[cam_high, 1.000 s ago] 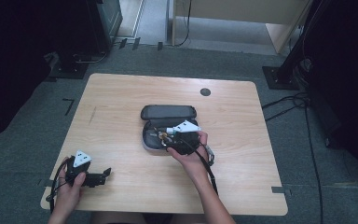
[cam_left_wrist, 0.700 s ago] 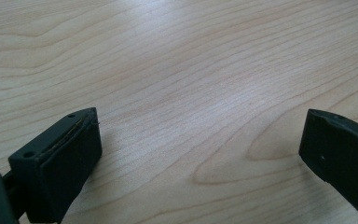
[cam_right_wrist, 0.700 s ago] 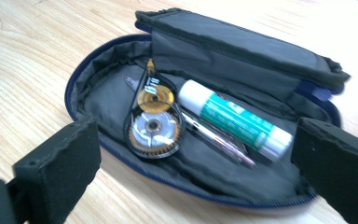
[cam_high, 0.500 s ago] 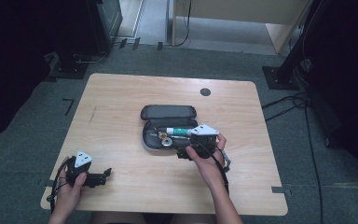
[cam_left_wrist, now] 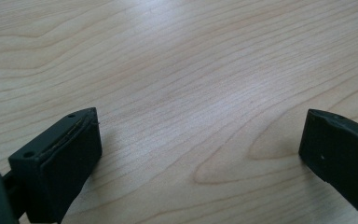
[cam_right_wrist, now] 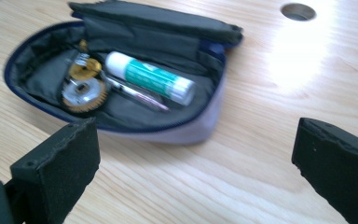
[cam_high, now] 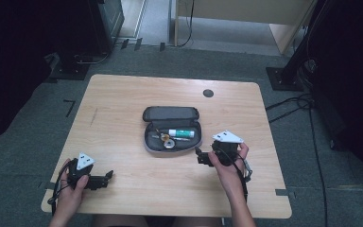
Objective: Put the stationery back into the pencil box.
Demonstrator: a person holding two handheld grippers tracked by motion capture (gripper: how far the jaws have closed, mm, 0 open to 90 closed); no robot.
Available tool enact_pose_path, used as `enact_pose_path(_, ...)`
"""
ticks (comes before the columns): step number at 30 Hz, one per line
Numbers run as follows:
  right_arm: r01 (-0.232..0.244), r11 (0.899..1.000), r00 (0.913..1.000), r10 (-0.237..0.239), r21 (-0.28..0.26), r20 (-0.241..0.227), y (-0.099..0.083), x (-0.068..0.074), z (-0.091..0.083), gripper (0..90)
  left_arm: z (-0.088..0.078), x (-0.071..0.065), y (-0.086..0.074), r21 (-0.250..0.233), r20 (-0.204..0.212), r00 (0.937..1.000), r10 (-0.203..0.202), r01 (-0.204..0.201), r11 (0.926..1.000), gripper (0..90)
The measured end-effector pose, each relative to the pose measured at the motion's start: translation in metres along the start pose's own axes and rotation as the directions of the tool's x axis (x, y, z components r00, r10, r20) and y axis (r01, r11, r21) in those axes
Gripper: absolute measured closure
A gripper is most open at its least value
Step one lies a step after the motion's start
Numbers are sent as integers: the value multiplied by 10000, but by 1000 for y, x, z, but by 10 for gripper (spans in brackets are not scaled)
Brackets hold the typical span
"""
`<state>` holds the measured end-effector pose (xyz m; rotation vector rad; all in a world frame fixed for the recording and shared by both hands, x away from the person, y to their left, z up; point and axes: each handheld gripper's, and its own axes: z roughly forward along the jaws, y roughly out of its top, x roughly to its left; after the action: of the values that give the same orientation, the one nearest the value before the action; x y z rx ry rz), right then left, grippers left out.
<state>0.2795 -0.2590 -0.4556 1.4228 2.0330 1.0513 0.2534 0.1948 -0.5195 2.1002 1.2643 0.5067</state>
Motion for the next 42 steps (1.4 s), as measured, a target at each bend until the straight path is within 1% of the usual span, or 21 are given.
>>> enact_pose_path(7, -215, 9997, 9989, 211, 72, 425, -13, -19, -11, 11, 0, 0, 0, 43, -23, 10000, 39, -39, 10000, 0)
enact_pose_path(13, -445, 9988, 9962, 429, 195, 752, -25, -36, -20, 11, 0, 0, 0, 46, -32, 10000, 47, -47, 10000, 0)
enact_pose_path(16, -632, 9979, 9941, 616, 156, 891, -30, -44, -24, 11, 0, 0, 0, 48, -30, 10000, 50, -50, 10000, 0)
enact_pose_path(19, -718, 9973, 9923, 698, 161, 1019, -34, -51, -28, 11, 0, 0, 0, 37, -30, 10000, 37, -37, 10000, 0)
enact_pose_path(27, -1085, 9938, 9839, 1040, 234, 1456, -49, -71, -38, 17, 0, -1, 0, 32, -32, 10000, 29, -29, 10000, 0)
enact_pose_path(36, -1377, 9894, 9763, 1276, 468, 1750, -66, -86, -44, 18, 0, -1, 0, 38, -33, 10000, 38, -38, 10000, 0)
enact_pose_path(42, -1552, 9858, 9713, 1405, 636, 1918, -78, -94, -46, 17, 0, -1, 0, 34, -33, 10000, 31, -31, 10000, 0)
